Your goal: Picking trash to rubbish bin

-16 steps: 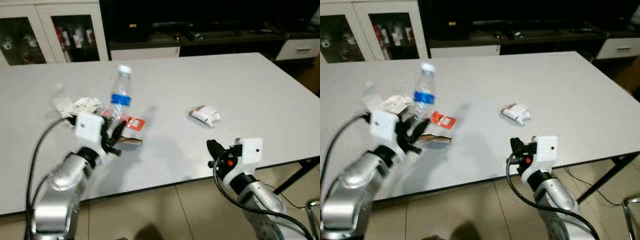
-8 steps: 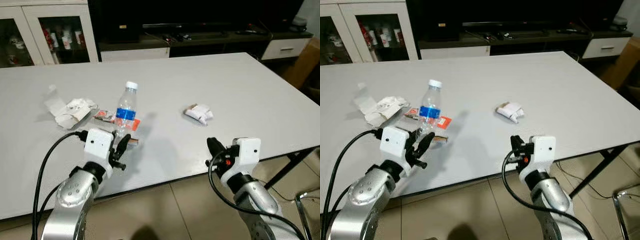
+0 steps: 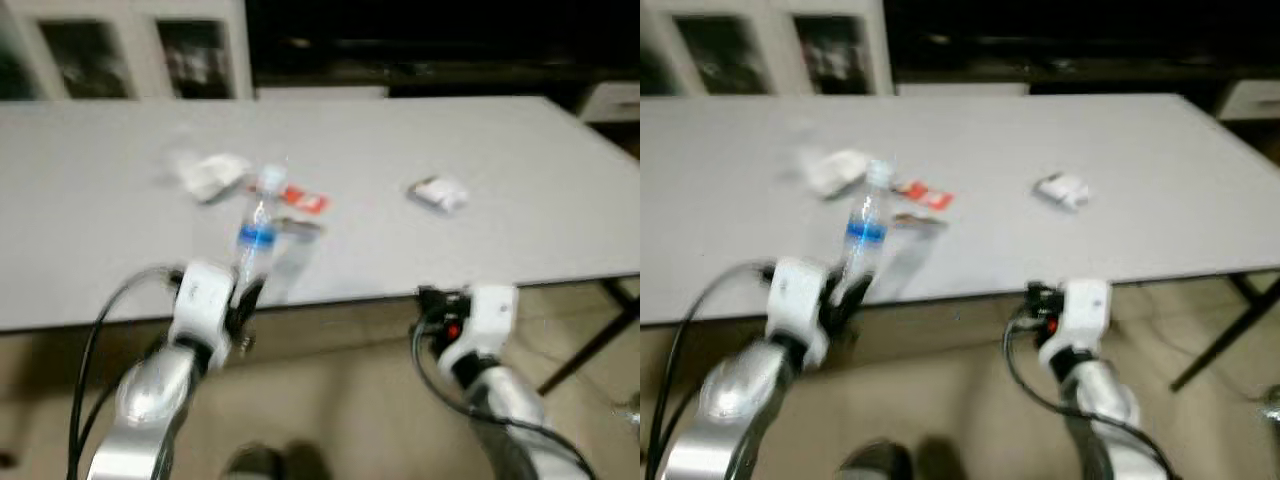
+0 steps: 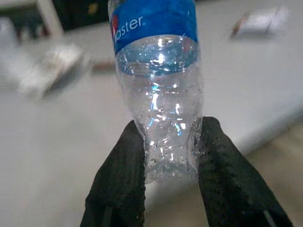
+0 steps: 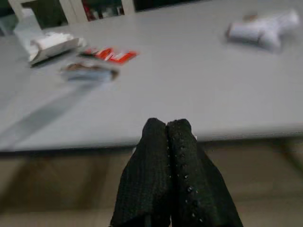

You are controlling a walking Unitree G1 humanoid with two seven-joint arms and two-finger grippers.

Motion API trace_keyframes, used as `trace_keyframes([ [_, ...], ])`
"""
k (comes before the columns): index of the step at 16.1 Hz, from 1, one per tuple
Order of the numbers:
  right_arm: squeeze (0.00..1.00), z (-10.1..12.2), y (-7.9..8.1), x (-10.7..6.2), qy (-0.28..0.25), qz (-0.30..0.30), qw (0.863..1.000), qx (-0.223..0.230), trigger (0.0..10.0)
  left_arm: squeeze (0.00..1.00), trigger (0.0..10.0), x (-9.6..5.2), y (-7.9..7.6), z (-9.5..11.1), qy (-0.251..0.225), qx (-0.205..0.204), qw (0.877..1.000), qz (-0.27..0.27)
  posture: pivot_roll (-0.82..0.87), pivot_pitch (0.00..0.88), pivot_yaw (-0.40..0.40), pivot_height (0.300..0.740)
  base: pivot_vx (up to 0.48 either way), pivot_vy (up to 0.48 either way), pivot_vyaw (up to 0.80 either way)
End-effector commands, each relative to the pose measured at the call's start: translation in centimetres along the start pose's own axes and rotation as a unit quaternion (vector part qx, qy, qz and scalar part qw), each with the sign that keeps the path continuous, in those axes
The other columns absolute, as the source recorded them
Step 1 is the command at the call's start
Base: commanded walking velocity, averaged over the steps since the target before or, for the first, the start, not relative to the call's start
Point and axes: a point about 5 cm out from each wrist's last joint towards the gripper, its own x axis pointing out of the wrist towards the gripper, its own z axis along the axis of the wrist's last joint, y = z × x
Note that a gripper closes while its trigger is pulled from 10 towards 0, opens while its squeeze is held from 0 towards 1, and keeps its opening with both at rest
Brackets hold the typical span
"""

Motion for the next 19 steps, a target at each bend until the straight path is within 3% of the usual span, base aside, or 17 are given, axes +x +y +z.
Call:
trace_keyframes([
  [1, 0.0, 0.0, -0.4, -0.1, -0.003, -0.01, 1.0, -0.003, 10.0, 0.0, 10.0, 0.5, 0.0, 1.4, -0.026, 0.018, 0.999, -0.003, 0.0, 0.0, -0.013, 0.74, -0.386, 0.0, 0.0],
  [5, 0.0, -0.8, -0.4, -0.2, 0.01, -0.011, 1.0, -0.018, 10.0, 0.0, 10.0, 0.4, 0.1, 1.4, -0.024, 0.023, 0.999, -0.012, 0.0, 0.0, 0.005, 0.74, -0.38, 0.0, 0.0],
  [9, 0.0, -1.5, -0.7, -0.2, 0.017, -0.024, 1.0, 0.0, 10.0, 0.0, 10.0, 0.4, -0.1, 1.1, -0.017, 0.019, 1.0, -0.01, 0.01, 0.0, 0.004, 0.74, -0.342, 0.0, 0.57],
  [19, 0.0, -3.3, -0.9, 0.2, 0.067, -0.028, 0.997, -0.013, 10.0, 0.0, 10.0, 0.1, 0.0, -0.4, 0.014, 0.019, 1.0, 0.007, 0.01, 0.0, -0.015, 0.74, 0.0, 0.0, 0.0],
])
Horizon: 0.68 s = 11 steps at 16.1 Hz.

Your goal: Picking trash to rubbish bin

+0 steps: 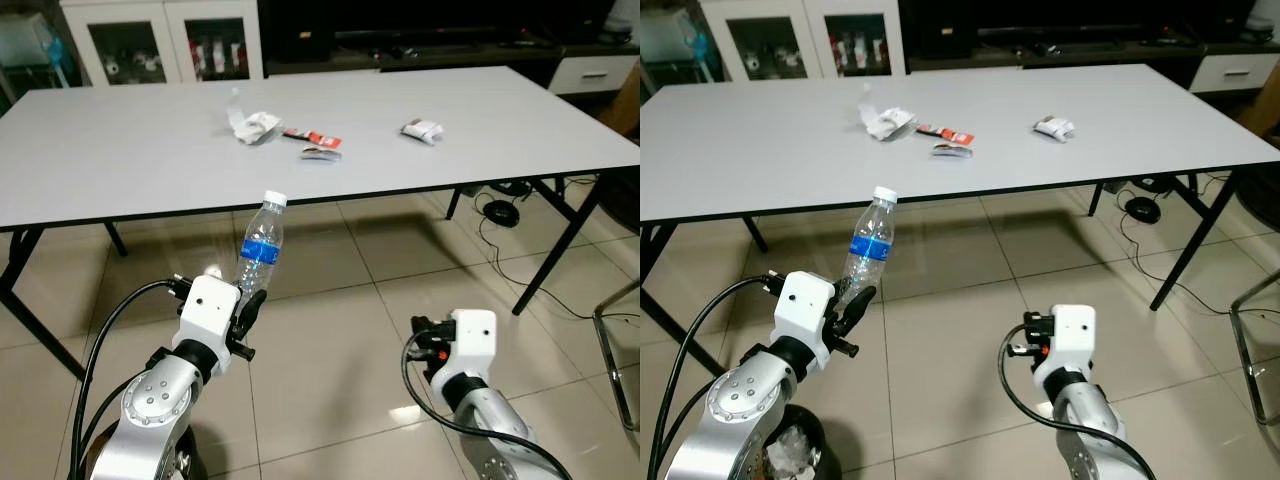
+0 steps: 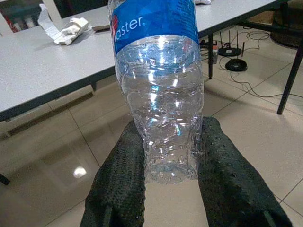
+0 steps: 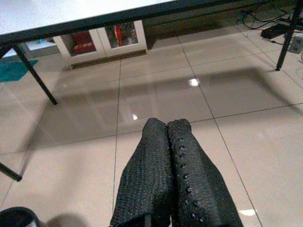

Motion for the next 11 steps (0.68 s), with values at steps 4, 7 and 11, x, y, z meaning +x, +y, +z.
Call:
trace_keyframes([
  [4, 0.0, -0.51, -0.45, 0.2, 0.021, -0.006, 1.0, -0.01, 10.0, 0.0, 10.0, -0.37, 0.15, -0.46, 0.01, -0.003, 1.0, 0.01, 0.02, 0.0, -0.022, 0.74, 0.0, 0.0, 0.0],
  [7, 0.0, -0.75, -0.4, 0.35, 0.028, -0.001, 1.0, -0.012, 10.0, 0.0, 10.0, -0.5, 0.05, -0.74, 0.017, -0.001, 1.0, 0.013, 0.02, 0.0, -0.031, 0.74, 0.0, 0.0, 0.0],
  [11, 0.0, -0.78, -0.39, 0.6, 0.03, -0.001, 0.999, -0.01, 10.0, 0.0, 10.0, -0.41, 0.03, -0.75, 0.016, 0.0, 1.0, 0.008, 0.02, 0.0, -0.029, 0.74, -0.06, 0.0, 0.0],
])
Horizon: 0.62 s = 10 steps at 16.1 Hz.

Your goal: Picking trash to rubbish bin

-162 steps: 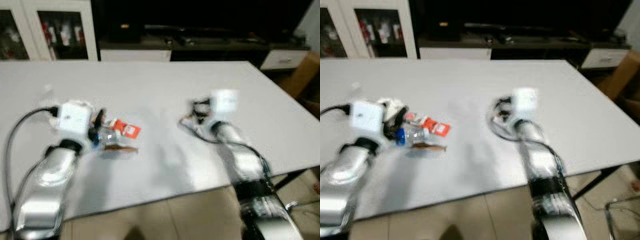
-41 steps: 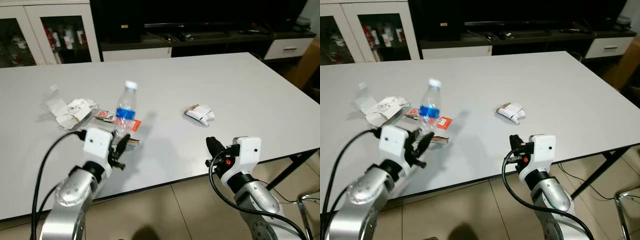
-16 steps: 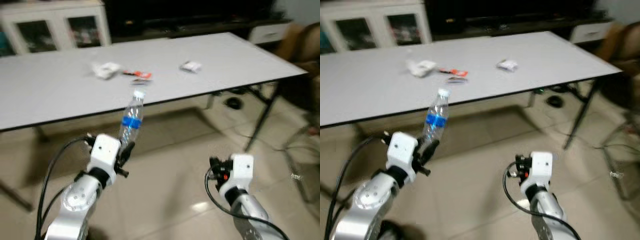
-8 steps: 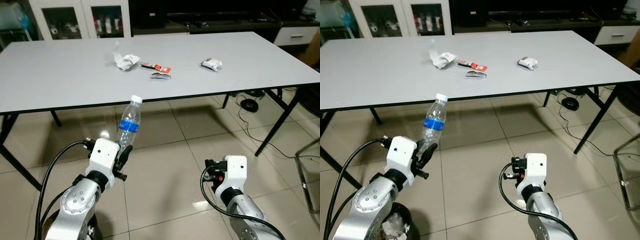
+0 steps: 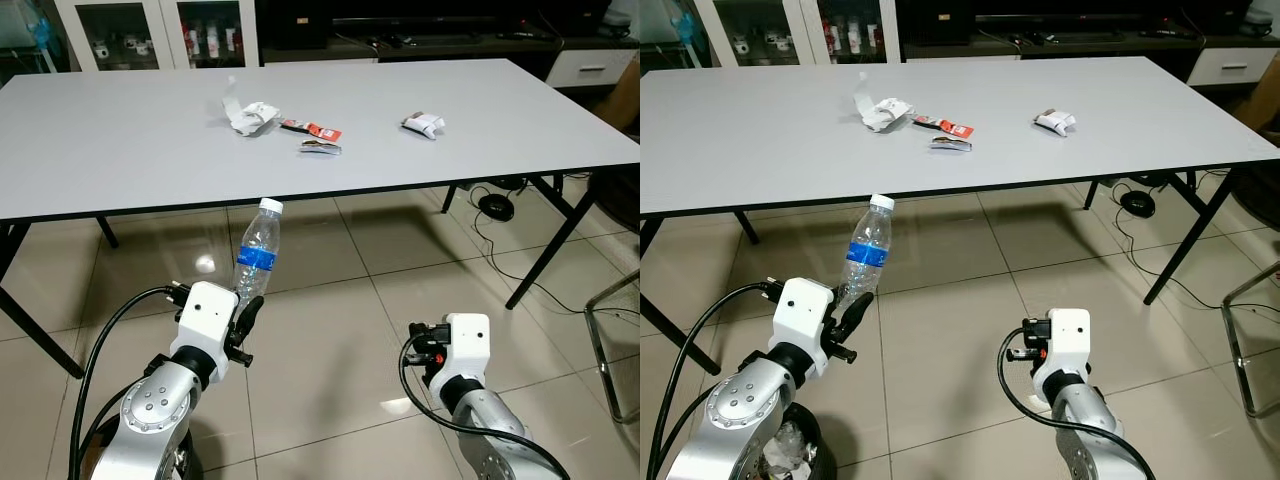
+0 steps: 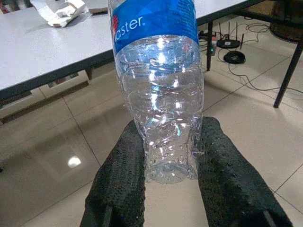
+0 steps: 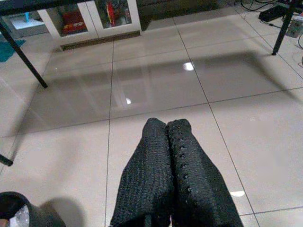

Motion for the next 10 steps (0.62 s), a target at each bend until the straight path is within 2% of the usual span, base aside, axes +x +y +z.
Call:
trace_keyframes([
  [1, 0.0, -0.11, -0.08, 0.06, 0.007, -0.001, 1.0, -0.004, 10.0, 0.0, 10.0, -0.01, 0.04, -0.12, 0.002, 0.005, 1.0, 0.001, 0.02, 0.0, -0.029, 0.74, -0.371, 0.0, 0.0],
  [7, 0.0, -0.2, -0.09, 0.19, 0.009, -0.001, 1.0, -0.003, 10.0, 0.0, 10.0, 0.14, 0.06, -0.01, 0.0, 0.009, 1.0, 0.001, 0.02, 0.0, -0.03, 0.74, -0.406, 0.0, 0.0],
  [10, 0.0, -0.12, -0.04, 0.32, 0.009, 0.0, 1.0, -0.004, 10.0, 0.0, 10.0, 0.16, 0.32, 0.08, 0.001, 0.018, 1.0, 0.011, 0.02, 0.0, -0.032, 0.74, 0.0, 0.0, 0.0],
])
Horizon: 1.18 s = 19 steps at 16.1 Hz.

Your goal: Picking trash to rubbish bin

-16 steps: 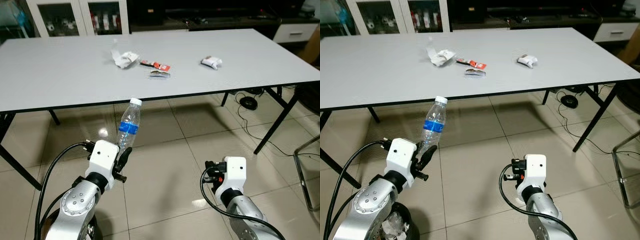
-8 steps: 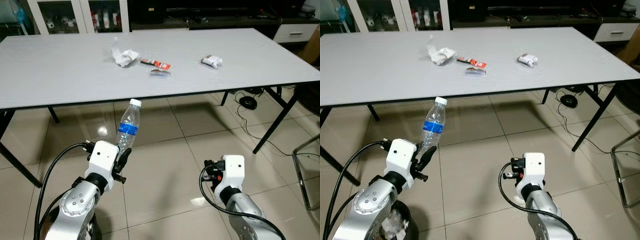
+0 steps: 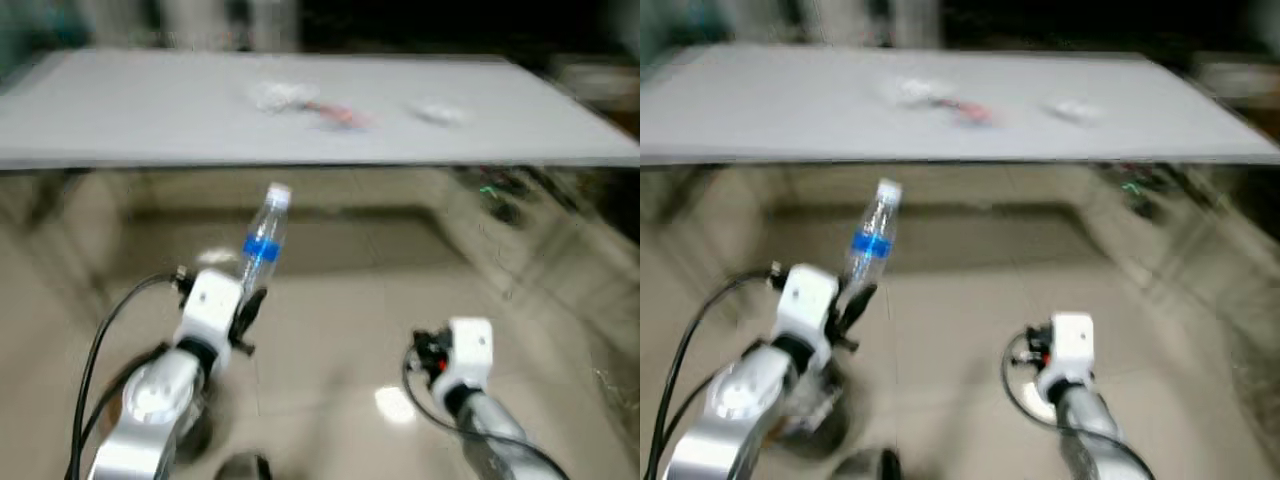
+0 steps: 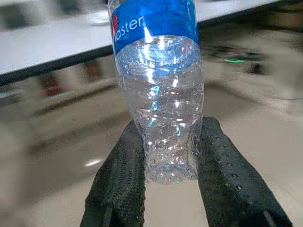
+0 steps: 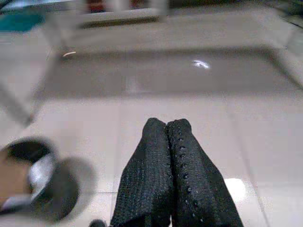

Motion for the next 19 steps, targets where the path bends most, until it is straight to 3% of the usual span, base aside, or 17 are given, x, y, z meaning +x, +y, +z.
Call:
trace_keyframes([
  [1, 0.0, -0.3, 0.3, -0.2, 0.004, 0.0, 1.0, 0.004, 10.0, 0.0, 10.0, 0.2, 0.0, -0.7, 0.022, -0.004, 1.0, 0.006, 0.02, 0.0, -0.032, 0.74, 0.0, 0.0, 0.0],
  [14, 0.0, -0.7, 0.1, -0.1, 0.011, -0.01, 1.0, 0.012, 10.0, 0.0, 10.0, 0.6, 1.1, -0.8, 0.024, 0.002, 0.999, 0.023, 0.03, 0.0, -0.028, 0.74, 0.0, 0.0, 0.0],
  [19, 0.0, -1.4, -0.3, -0.3, 0.024, -0.013, 1.0, 0.012, 10.0, 0.0, 10.0, 0.5, 1.2, -0.9, 0.026, 0.002, 0.999, 0.023, 0.03, 0.0, -0.03, 0.74, 0.0, 0.429, 0.0],
])
